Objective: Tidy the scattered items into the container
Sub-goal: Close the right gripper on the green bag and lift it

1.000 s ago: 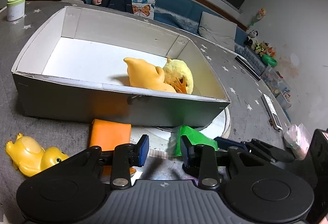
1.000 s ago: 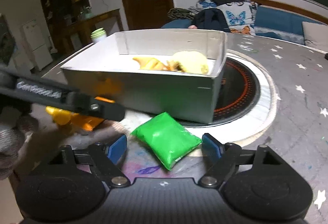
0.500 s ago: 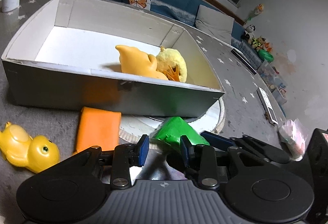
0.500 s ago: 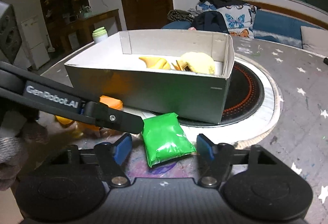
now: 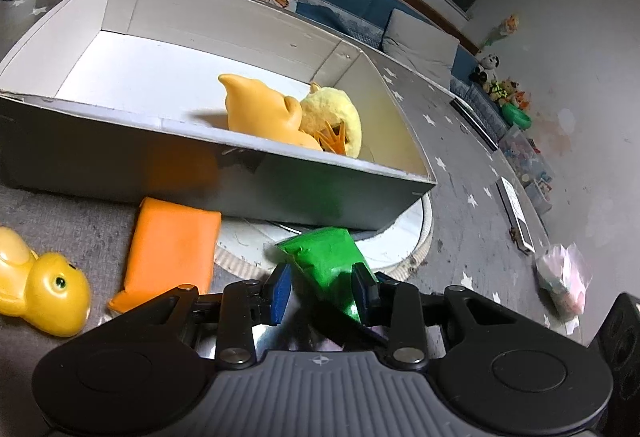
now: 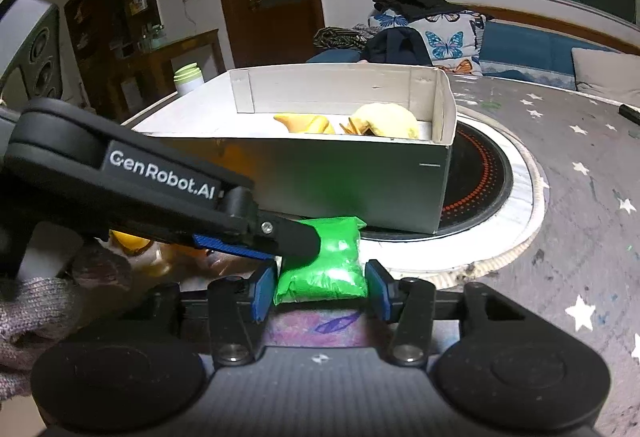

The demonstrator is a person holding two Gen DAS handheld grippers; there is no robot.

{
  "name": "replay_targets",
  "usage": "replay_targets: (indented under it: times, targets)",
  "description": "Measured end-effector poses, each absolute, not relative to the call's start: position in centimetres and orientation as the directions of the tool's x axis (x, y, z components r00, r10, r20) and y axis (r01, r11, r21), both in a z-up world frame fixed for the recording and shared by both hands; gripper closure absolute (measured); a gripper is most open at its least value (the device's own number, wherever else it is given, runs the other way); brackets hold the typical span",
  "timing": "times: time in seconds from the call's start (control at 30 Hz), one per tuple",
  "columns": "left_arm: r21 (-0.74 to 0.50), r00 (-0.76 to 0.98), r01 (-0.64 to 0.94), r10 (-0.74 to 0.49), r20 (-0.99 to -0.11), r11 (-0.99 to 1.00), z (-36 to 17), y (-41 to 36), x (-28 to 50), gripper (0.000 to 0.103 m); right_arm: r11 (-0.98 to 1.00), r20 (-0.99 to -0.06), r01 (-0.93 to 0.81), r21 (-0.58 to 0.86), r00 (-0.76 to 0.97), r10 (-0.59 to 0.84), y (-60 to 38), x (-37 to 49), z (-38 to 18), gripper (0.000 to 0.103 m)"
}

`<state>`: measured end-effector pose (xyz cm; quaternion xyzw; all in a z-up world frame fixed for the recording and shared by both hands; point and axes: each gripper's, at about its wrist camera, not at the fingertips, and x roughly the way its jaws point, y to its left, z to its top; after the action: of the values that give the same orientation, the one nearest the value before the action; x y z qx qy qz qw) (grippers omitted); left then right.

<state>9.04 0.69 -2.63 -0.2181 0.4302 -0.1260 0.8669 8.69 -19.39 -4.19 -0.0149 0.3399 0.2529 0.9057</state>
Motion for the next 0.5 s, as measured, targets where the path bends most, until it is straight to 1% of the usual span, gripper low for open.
replay_targets:
  times: [0.1, 0.13, 0.3, 0.5]
  targets:
    - [-0.483, 0.598, 0.041, -0.409, -0.69, 0.875, -2.6, 0.4, 9.1, 0.068, 0.877, -0.622, -0.46, 0.135, 0.65, 0.437, -19.0, 8.6, -4.2, 0.054]
    - [-0.48, 0.598, 0.047, -0.409, -0.689, 0.876, -2.5, 0.2, 9.0, 0.069, 0.877, -0.621, -0.462, 0.133, 0.651, 0.437, -19.0, 8.5, -4.2, 0.055]
    - [-0.482, 0.603, 0.069, -0.421, -0.677, 0.873, -2.1, 0.1, 8.4, 0.071, 0.878, -0.613, -0.455, 0.148, 0.655, 0.442, -19.2, 7.8, -3.7, 0.057]
    - [-0.48, 0.635, 0.109, -0.433, -0.64, 0.87, 0.1, 0.0, 7.4, 0.072, 0.881, -0.579, -0.451, 0.141, 0.685, 0.443, -19.5, 6.7, -2.0, 0.057]
